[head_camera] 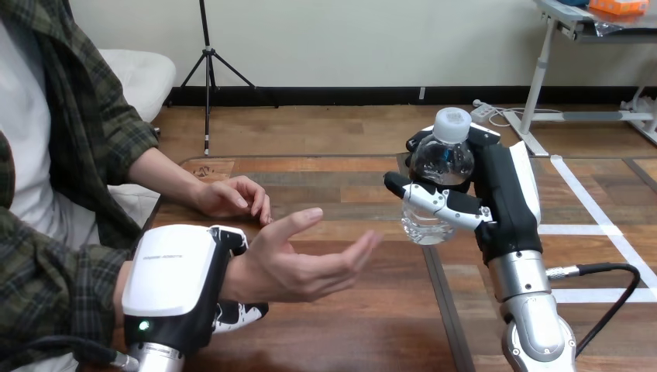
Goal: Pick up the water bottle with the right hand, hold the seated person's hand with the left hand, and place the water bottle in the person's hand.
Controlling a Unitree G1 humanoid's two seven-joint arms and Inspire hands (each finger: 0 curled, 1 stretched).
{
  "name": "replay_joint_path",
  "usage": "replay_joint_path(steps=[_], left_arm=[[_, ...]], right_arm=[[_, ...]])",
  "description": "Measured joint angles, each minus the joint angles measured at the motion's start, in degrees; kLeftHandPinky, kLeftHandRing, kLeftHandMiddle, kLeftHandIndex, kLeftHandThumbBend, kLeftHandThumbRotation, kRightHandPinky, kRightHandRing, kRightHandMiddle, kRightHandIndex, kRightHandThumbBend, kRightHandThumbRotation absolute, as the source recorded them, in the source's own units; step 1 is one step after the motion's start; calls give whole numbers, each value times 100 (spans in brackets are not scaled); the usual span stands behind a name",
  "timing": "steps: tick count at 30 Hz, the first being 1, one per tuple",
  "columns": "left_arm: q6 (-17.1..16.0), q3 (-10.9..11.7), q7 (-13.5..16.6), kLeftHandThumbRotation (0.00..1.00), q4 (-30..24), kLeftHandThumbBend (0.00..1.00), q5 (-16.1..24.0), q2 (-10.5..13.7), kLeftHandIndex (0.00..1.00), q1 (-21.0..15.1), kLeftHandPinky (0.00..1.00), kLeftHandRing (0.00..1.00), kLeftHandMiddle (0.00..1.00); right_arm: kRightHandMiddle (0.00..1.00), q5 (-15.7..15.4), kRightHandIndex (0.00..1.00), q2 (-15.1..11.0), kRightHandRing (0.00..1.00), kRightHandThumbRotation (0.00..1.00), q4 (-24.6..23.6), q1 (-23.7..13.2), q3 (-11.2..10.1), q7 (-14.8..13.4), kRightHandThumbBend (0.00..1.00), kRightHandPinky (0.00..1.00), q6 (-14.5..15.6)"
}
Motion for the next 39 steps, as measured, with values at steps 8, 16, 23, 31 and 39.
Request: replay_joint_path(steps=[8, 16, 23, 31, 39], left_arm=[[-48, -37, 5, 0, -59, 84, 70, -23, 24, 42, 17, 20, 25], [-111, -61, 6, 0, -96, 85, 94, -46, 25, 73, 18, 21, 26], [-198, -75, 12, 0, -107, 87, 104, -61, 26, 74, 19, 21, 26], [-292, -99, 51, 0, -107, 88, 132, -95, 25, 74, 19, 21, 25], [-340, -149, 105, 0, -107, 89, 145, -127, 24, 67, 18, 20, 25]], right_arm=[[45, 180, 48, 17, 39, 0, 0, 0, 16, 236, 66, 33, -172], [46, 161, 49, 19, 39, 0, -13, 3, 96, 256, 66, 34, -264], [46, 125, 48, 43, 40, 0, -59, 26, 175, 256, 67, 35, -264], [45, 176, 48, 98, 40, 0, -191, 104, 245, 377, 68, 35, -264], [45, 227, 47, 179, 40, 0, -403, 222, 318, 552, 69, 35, -274]])
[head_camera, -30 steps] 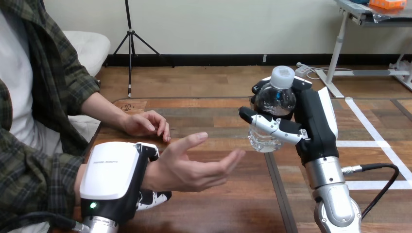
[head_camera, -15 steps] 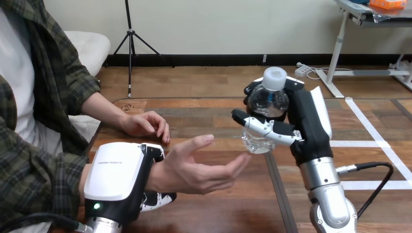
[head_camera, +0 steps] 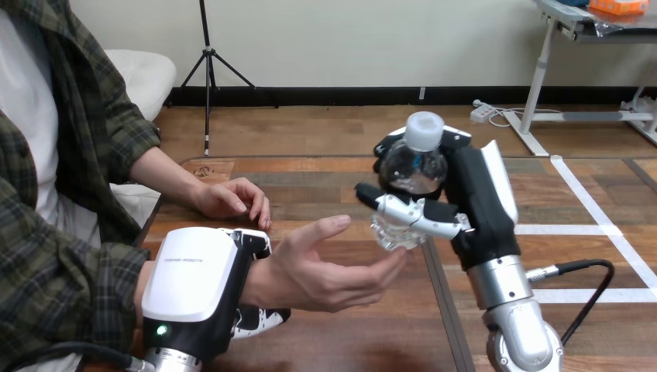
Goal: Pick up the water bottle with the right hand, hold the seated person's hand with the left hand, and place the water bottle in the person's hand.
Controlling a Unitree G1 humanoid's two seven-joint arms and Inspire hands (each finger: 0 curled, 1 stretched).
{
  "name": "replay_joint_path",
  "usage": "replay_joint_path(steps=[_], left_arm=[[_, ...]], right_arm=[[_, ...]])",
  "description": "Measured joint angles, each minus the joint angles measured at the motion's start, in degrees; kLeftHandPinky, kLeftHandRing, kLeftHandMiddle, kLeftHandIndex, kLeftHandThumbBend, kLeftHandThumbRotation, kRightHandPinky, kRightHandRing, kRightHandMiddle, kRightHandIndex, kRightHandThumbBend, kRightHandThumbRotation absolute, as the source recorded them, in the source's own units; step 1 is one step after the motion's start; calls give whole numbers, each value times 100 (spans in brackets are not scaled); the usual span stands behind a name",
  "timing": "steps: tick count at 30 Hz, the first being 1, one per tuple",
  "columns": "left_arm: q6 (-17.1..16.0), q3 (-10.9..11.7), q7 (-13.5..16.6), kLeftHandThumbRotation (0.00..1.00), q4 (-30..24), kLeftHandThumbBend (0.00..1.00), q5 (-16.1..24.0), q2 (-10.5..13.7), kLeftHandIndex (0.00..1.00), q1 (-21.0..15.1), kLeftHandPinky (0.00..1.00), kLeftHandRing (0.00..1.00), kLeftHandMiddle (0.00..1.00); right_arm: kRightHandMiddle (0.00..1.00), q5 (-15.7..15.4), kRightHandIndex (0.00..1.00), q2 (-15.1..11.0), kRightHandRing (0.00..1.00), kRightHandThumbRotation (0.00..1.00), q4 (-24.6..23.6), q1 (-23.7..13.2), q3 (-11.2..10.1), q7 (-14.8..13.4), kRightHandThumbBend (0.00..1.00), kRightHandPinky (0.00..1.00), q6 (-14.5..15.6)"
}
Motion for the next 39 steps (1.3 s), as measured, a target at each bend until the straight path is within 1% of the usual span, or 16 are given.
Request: replay_joint_path(steps=[11, 19, 34, 39], left_arm=[[-5, -40, -59, 0, -2, 89, 0, -44, 23, -19, 18, 20, 24], [-5, -46, -127, 0, -5, 88, 0, -60, 24, -22, 18, 20, 24], [-6, -52, -193, 0, -6, 90, -1, -85, 24, -25, 18, 20, 25], [-10, -52, -199, 0, -7, 90, -1, -94, 24, -27, 18, 20, 25]], right_arm=[[44, 48, 46, 27, 40, 0, -200, 135, 122, 288, 67, 35, -35], [43, 118, 45, 20, 39, 0, -387, 264, 159, 413, 67, 35, -41], [43, 367, 44, 16, 38, 0, -791, 536, 298, 751, 68, 33, -32], [42, 441, 44, 17, 38, 0, -901, 628, 337, 880, 68, 33, 19]])
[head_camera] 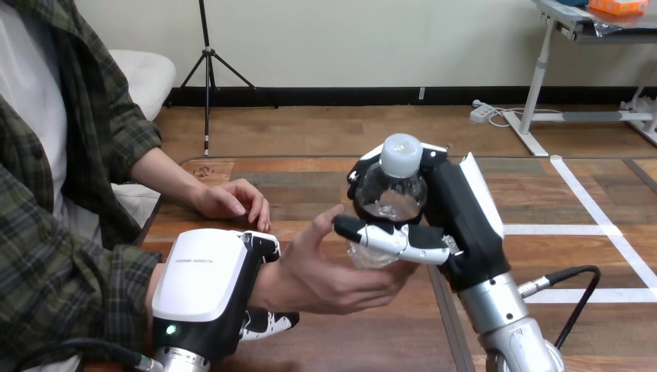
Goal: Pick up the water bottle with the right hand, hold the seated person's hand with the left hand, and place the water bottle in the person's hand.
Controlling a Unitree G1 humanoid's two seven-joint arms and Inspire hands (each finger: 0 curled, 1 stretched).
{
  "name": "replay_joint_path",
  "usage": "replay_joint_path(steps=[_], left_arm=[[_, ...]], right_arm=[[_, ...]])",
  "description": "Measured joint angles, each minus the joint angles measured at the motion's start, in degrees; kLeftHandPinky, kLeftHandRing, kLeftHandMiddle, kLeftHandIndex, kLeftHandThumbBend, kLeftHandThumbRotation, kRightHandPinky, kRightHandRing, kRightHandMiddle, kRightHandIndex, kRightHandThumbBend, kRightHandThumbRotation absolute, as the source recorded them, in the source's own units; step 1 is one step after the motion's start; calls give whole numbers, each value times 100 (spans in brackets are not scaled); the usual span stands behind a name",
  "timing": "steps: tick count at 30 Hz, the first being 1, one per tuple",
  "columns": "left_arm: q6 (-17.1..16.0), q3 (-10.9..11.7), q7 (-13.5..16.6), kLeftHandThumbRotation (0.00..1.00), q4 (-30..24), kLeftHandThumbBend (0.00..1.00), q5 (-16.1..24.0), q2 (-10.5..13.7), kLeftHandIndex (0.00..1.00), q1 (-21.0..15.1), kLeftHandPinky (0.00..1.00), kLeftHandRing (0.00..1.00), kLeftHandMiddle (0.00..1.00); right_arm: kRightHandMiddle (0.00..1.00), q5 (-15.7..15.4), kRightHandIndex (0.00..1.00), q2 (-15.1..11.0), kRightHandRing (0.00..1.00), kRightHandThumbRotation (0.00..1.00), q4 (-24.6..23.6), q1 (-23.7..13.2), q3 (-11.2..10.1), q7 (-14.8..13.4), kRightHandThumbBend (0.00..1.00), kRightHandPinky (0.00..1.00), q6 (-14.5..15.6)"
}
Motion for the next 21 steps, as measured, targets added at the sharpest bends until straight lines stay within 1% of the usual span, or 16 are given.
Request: replay_joint_path(steps=[11, 21], left_arm=[[0, 0, -41, 0, -3, 89, 0, -8, 25, 0, 19, 21, 26], [-15, 0, -61, 0, -3, 88, -10, -9, 25, 0, 19, 21, 26]], right_arm=[[42, 147, 45, -4, 38, 0, -262, 238, 55, 245, 68, 33, 107], [40, 194, 44, -25, 36, 0, -389, 372, 107, 355, 70, 32, 129]])
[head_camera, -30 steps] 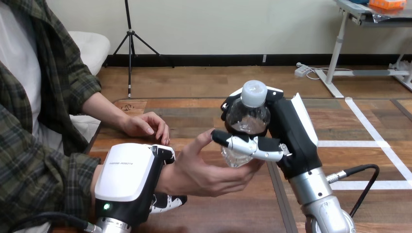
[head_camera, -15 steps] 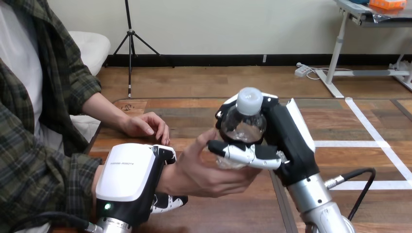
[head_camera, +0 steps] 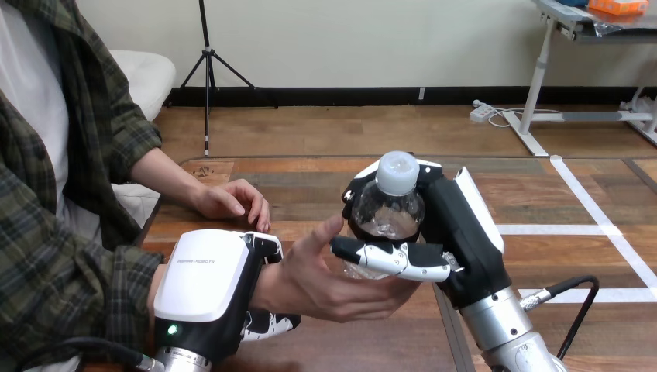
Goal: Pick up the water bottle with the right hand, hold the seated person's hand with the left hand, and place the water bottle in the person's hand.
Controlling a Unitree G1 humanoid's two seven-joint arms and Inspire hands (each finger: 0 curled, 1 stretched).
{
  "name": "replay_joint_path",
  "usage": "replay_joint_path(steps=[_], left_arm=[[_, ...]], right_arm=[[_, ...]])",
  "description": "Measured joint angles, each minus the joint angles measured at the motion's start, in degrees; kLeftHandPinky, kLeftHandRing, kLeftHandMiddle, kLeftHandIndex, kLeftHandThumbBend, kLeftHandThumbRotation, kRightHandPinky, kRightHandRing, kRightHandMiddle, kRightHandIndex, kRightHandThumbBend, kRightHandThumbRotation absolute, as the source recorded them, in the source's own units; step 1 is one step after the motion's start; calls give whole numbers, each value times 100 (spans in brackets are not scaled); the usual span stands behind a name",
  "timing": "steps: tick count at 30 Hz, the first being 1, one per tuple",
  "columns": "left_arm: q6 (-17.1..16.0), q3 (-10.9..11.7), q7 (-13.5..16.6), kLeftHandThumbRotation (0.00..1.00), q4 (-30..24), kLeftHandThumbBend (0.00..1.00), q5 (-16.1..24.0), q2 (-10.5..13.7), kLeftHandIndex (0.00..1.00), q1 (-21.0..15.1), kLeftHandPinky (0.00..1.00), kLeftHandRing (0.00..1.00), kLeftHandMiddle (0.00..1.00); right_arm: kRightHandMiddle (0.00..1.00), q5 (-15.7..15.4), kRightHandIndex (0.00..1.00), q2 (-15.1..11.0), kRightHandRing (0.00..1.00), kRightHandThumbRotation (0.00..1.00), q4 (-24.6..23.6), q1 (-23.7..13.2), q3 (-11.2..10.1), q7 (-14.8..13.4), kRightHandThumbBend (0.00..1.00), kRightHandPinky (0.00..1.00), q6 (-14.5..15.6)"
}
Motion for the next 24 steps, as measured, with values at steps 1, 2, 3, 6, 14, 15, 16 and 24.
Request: replay_joint_path(steps=[1, 2, 3, 6, 14, 15, 16, 24], left_arm=[[-1, 0, -3, 0, 0, 88, -2, -1, 25, 0, 19, 21, 26], [-1, 0, -6, 0, 0, 88, -4, -2, 25, 0, 19, 21, 26], [-2, 0, -8, 0, 0, 88, -5, -2, 25, 0, 19, 21, 26], [-2, 0, -16, 0, 0, 87, -8, -4, 25, 0, 19, 21, 26], [-5, 0, -38, 0, -25, 87, -19, -7, 25, -1, 19, 21, 26], [-5, 0, -41, 0, -30, 87, -20, -7, 25, -1, 19, 21, 26], [-5, 0, -44, 0, -36, 87, -20, -10, 25, -1, 19, 21, 26], [-40, 0, -48, 0, -61, 87, -20, -34, 26, -1, 19, 21, 26]], right_arm=[[40, -2, 44, -1, 36, 0, -8, 5, 4, 2, 70, 32, 0], [40, -4, 44, -1, 36, 0, -16, 10, 7, 4, 70, 31, 0], [40, -6, 44, -1, 35, 0, -25, 15, 12, 6, 70, 31, 0], [40, -13, 44, -1, 35, 0, -40, 20, 26, 13, 70, 31, -2], [39, -22, 43, 2, 34, 0, -48, 20, 82, 88, 71, 30, -16], [39, -22, 43, 3, 34, 0, -50, 20, 93, 102, 71, 30, -18], [39, -22, 43, 3, 34, 0, -53, 20, 107, 113, 71, 29, -19], [39, -23, 43, 16, 34, 0, -92, 22, 187, 211, 71, 30, -25]])
